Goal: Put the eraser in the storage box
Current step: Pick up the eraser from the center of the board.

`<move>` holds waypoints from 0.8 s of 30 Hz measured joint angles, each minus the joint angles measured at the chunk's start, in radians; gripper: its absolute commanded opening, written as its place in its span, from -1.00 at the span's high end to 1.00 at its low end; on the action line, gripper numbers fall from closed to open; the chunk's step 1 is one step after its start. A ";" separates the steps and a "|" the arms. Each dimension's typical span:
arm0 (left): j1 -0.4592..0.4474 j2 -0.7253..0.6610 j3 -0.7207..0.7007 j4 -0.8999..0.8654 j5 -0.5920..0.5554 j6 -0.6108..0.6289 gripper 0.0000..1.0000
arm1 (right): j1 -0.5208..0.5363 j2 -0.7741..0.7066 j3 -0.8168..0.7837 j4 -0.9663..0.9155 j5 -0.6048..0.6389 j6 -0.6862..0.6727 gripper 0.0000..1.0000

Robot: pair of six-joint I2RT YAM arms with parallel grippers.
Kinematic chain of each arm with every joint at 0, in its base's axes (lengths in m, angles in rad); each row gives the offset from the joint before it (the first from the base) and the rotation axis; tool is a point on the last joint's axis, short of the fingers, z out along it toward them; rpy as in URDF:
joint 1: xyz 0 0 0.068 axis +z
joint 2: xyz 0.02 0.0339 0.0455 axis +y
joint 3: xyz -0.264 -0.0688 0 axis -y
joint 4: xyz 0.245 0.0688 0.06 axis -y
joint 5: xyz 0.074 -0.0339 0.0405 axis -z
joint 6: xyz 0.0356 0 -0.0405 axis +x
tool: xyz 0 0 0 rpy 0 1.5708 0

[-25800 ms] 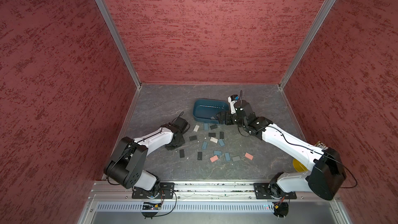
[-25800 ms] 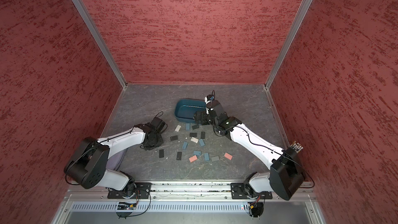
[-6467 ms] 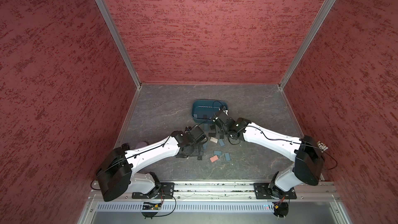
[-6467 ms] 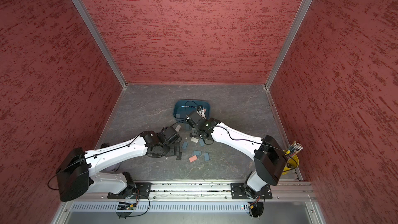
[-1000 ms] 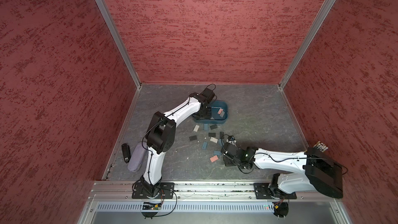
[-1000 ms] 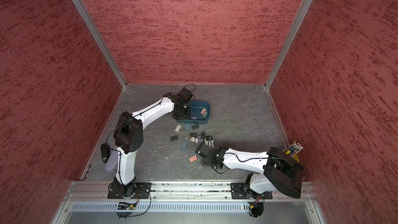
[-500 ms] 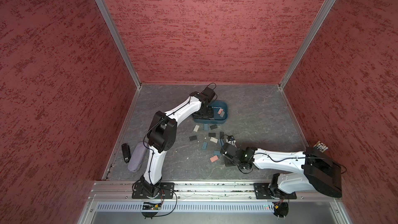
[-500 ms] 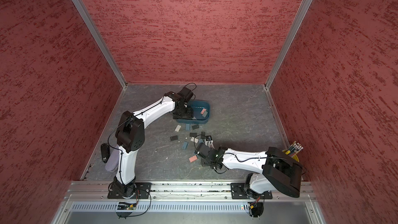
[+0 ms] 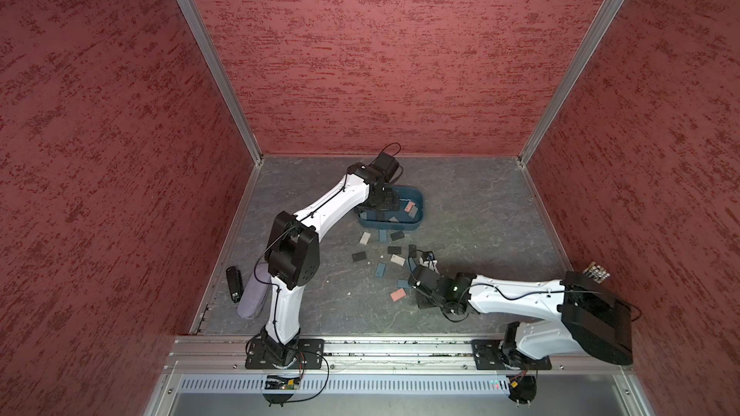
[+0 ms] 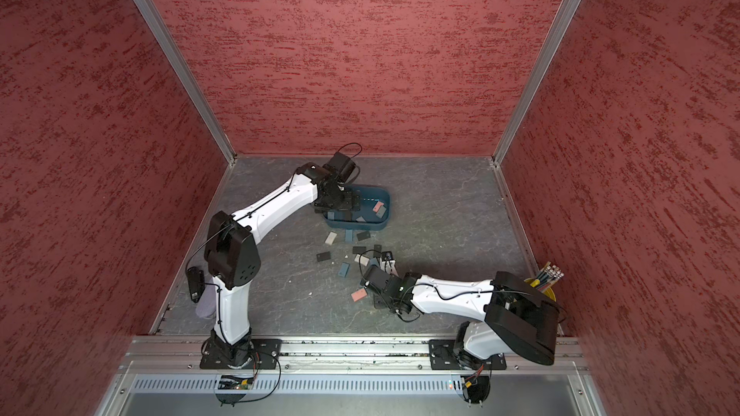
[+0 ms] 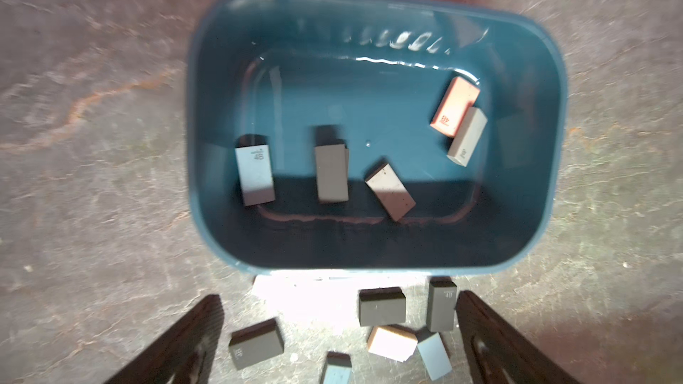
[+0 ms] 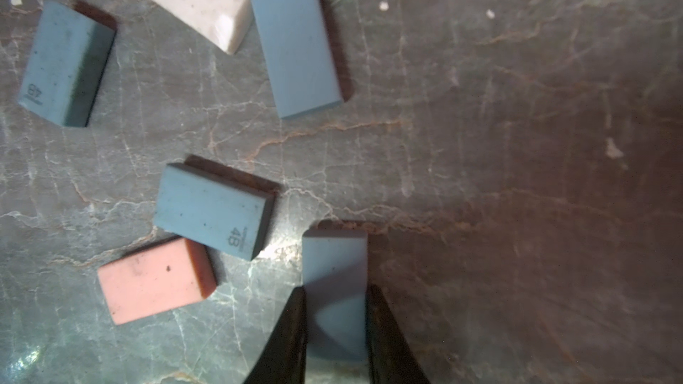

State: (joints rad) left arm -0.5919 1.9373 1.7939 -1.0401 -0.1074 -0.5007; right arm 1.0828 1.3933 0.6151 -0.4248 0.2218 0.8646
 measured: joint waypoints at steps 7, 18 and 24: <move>0.000 -0.212 -0.222 0.034 -0.037 -0.020 -0.99 | 0.000 0.000 0.028 -0.038 0.019 -0.001 0.63; -0.006 -0.357 -0.553 0.111 -0.031 -0.075 -1.00 | 0.000 0.000 0.114 -0.101 0.081 -0.025 0.64; -0.034 -0.400 -0.653 0.150 -0.025 -0.122 -1.00 | -0.008 0.001 0.201 -0.132 0.118 -0.064 0.66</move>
State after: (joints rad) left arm -0.6262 1.5375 1.1408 -0.8898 -0.1326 -0.6224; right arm 1.0744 1.3941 0.8158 -0.5568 0.3401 0.8001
